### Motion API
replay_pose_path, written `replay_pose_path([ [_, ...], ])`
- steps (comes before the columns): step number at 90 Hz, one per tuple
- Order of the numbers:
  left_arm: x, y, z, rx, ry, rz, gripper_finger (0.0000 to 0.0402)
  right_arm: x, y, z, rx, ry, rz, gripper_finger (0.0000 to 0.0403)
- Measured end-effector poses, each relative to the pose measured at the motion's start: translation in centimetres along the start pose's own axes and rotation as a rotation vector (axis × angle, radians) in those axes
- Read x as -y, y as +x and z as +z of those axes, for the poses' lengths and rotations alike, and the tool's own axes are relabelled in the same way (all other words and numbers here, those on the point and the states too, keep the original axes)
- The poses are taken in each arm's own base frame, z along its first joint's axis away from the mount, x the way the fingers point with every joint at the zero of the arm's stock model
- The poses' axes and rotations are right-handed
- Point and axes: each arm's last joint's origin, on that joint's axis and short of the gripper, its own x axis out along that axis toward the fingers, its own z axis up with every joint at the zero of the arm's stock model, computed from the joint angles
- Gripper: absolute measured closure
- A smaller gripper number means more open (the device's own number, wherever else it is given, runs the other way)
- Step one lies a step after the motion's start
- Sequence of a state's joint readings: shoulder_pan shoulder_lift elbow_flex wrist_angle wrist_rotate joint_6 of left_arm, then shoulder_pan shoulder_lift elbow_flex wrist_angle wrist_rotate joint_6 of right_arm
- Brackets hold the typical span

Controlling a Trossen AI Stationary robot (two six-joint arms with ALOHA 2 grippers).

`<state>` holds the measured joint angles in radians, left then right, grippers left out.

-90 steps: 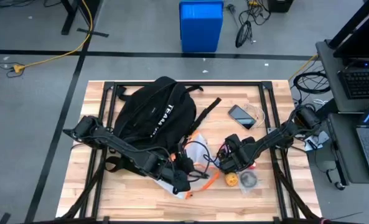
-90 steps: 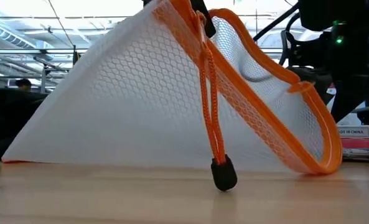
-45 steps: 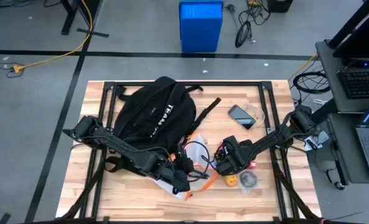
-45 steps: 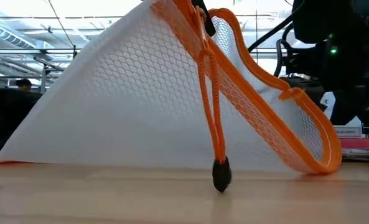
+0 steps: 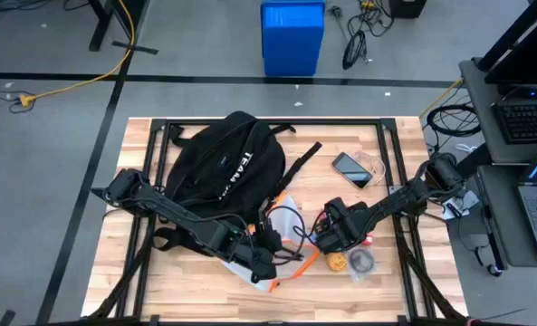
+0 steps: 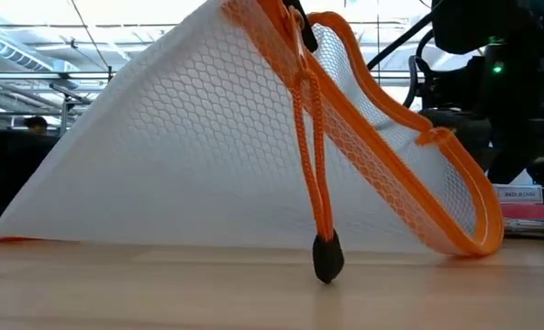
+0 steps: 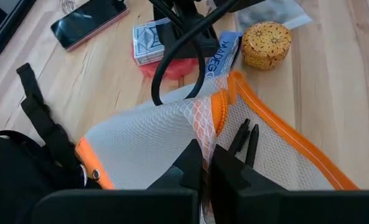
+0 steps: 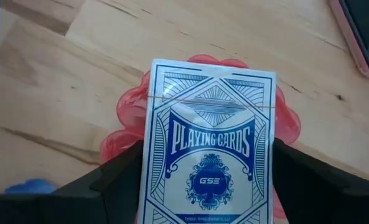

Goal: Unpack backpack
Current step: Put the card pack into the orange zip bag

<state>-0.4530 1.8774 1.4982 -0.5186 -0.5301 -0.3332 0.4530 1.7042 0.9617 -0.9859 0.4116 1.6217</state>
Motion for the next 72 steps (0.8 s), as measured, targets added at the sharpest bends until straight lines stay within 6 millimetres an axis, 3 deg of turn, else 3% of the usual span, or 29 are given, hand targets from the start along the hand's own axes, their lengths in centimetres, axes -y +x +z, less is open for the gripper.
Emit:
replay_pose_path([
  [33,0.0,0.0,0.0,0.000,0.000,0.000,0.0402,-0.6,-1.3,0.4,-0.019,-0.109,0.008,0.0126],
  [72,-0.1,0.0,-0.1,-0.011,0.004,0.005,0.0402,-3.3,-5.9,0.4,0.022,-0.208,0.205,0.0125],
])
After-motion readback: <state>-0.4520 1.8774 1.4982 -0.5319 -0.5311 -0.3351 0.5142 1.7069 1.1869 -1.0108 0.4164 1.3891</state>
